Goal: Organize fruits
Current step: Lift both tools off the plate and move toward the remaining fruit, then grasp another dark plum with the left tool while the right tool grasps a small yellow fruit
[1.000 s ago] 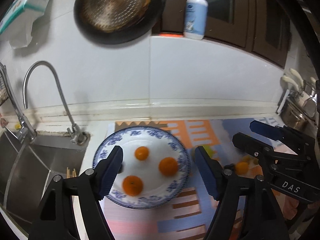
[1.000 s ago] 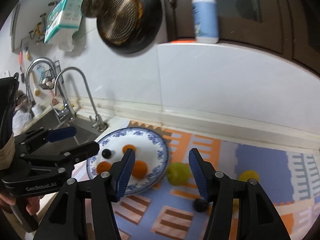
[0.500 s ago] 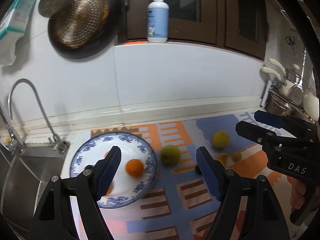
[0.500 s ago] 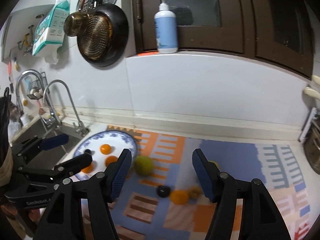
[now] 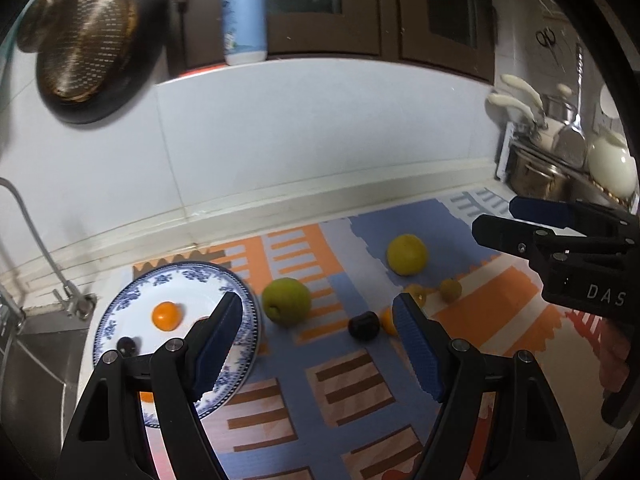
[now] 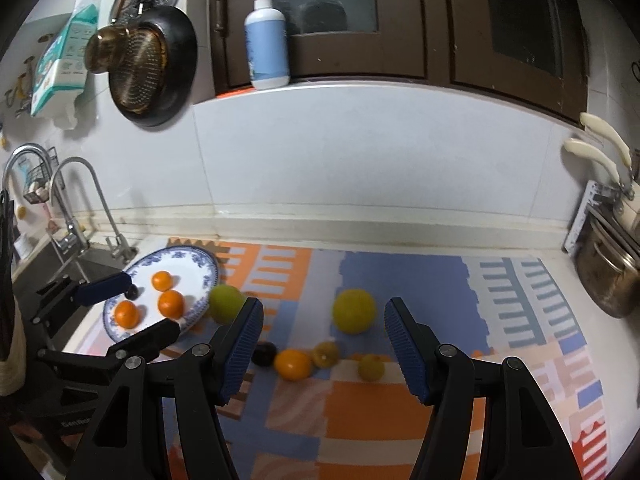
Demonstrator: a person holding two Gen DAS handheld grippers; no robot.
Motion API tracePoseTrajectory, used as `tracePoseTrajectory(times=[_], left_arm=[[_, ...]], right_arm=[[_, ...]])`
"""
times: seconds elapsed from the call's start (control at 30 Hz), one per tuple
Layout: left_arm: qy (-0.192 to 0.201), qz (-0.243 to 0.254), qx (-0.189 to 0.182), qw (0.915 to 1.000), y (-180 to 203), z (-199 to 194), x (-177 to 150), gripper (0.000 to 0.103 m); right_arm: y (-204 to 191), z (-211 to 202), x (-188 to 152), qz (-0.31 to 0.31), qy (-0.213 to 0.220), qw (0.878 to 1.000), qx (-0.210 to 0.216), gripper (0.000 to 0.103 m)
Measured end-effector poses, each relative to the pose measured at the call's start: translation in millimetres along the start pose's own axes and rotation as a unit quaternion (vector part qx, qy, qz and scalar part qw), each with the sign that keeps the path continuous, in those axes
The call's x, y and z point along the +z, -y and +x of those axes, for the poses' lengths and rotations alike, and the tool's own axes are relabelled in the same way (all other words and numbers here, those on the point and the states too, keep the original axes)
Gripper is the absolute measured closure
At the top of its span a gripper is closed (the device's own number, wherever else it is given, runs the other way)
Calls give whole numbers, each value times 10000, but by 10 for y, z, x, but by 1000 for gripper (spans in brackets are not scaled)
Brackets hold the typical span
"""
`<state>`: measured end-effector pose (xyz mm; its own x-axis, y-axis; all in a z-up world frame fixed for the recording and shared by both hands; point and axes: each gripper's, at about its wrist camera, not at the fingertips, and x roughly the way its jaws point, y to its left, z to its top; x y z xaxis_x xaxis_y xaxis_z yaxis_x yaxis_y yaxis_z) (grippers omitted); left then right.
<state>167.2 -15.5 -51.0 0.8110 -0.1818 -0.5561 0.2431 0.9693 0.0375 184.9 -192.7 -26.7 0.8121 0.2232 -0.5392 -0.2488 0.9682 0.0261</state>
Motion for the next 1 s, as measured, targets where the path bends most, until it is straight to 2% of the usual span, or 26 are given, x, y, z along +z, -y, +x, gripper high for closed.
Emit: tracePoseTrajectory(times=[0.27, 0.43, 0.7, 0.9, 1.0], left_arm=[[-139, 366, -223, 9990, 145, 240, -65, 28], [-253, 642, -424, 9967, 217, 403, -112, 40], [-575, 911, -705, 9917, 238, 675, -174, 53], [-745, 1091, -826, 9878, 243, 816, -247, 58], [-867, 1117, -915, 9857, 236, 876, -262, 61]], right_arm=[[134, 169, -147, 12, -245, 9996, -163, 39], [237, 313, -235, 120, -468, 9987, -173, 39], [291, 548, -371, 183, -836, 9962, -151, 39], [291, 699, -433, 169, -1035, 9944, -162, 40], [284, 761, -460, 161, -1137, 9933, -150, 45]])
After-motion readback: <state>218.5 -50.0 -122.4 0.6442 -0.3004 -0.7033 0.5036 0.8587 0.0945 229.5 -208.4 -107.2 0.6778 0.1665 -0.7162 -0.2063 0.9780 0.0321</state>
